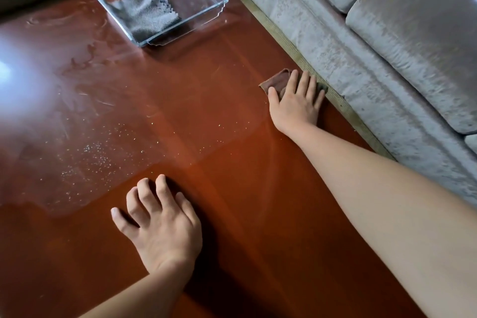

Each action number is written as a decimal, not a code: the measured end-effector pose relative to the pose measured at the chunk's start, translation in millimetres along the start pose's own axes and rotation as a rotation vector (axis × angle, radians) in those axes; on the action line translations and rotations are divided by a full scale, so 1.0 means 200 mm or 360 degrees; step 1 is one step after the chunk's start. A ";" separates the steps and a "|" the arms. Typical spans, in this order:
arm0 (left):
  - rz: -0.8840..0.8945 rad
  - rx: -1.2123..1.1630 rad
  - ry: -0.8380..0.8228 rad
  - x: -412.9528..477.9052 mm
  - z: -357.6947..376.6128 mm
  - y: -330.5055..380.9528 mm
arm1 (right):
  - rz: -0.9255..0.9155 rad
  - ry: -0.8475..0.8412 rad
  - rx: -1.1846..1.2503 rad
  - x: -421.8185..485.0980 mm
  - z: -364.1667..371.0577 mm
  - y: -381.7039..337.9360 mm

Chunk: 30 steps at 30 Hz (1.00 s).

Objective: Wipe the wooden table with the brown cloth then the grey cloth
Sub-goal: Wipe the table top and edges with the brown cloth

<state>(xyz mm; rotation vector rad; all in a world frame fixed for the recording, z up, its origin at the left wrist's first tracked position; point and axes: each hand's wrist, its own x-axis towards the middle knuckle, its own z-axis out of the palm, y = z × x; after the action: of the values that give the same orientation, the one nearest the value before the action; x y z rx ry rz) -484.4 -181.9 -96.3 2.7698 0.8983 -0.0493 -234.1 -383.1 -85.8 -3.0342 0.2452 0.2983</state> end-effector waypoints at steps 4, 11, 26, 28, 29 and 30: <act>-0.0002 0.0008 -0.0023 0.01 -0.01 0.00 | -0.0221 0.0006 -0.0079 -0.08 0.00 0.17; -0.0004 -0.0027 -0.0052 0.00 -0.02 0.00 | 0.0031 0.0007 -0.0106 -0.54 0.05 0.55; 0.0011 -0.0020 -0.0069 0.00 0.00 -0.01 | 0.0054 -0.0024 -0.0030 0.14 -0.02 -0.04; 0.0023 -0.0010 -0.0066 0.00 0.01 -0.02 | -0.0031 -0.0036 -0.0046 0.21 -0.03 -0.12; 0.0031 -0.0008 -0.0059 0.00 0.01 -0.02 | -0.0120 -0.0030 -0.0062 0.22 -0.03 -0.15; 0.0035 -0.0004 -0.0054 0.00 0.01 -0.02 | -0.0250 -0.0029 -0.0088 0.21 -0.03 -0.17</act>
<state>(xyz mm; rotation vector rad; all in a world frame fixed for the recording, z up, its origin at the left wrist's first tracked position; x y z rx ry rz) -486.1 -179.1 -99.0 2.7673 0.8590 -0.0910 -187.1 -355.7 -86.1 -3.0796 -0.0029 0.3256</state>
